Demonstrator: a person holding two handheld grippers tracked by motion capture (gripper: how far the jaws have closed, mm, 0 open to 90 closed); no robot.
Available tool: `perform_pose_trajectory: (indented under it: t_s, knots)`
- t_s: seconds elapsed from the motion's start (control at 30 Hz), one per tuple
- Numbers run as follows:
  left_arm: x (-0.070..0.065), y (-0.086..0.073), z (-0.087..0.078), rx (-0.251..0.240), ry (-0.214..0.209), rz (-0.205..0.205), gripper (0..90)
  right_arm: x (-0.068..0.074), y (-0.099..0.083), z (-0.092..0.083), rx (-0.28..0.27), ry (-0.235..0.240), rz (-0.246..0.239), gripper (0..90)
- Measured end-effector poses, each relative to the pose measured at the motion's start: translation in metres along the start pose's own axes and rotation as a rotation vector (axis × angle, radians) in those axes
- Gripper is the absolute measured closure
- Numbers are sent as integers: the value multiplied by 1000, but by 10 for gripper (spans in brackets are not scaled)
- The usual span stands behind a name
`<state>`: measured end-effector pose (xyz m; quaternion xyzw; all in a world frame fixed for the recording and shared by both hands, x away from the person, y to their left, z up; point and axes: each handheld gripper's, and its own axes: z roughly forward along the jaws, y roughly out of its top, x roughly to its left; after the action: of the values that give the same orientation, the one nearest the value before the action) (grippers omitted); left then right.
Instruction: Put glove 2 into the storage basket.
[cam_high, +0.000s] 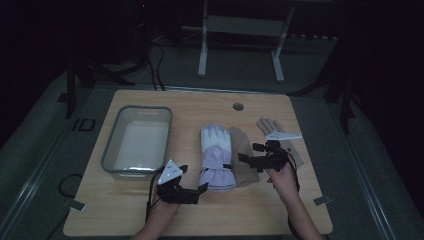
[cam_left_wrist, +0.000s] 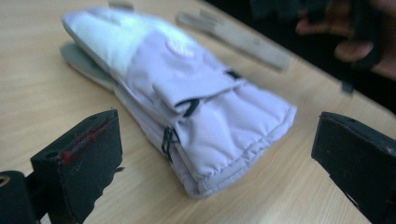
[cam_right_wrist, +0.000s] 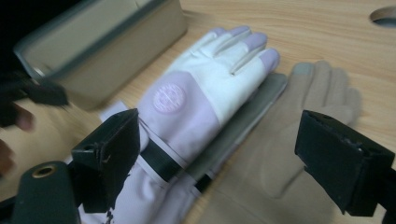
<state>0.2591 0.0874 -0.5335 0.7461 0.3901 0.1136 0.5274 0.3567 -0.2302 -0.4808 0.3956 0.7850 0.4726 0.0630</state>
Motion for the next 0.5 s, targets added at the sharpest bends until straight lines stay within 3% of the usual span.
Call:
perform_pose_trajectory:
  t_s: [0.07,0.2,0.3,0.4,0.5]
  knots:
    - [-2,5,5,55,33,12,20,0,3,3,9,2,9,118]
    - [-2,15,4,37,20,0,57,3,7,9,18,-4,15,122]
    - [2,27,6,68,17,-18,58,4,9,16,48,-9,7,145]
    - [3,36,8,100,21,-47,148,6,11,25,77,-19,0,215]
    - [6,41,13,127,23,-74,178,10,11,33,103,-37,-8,333]
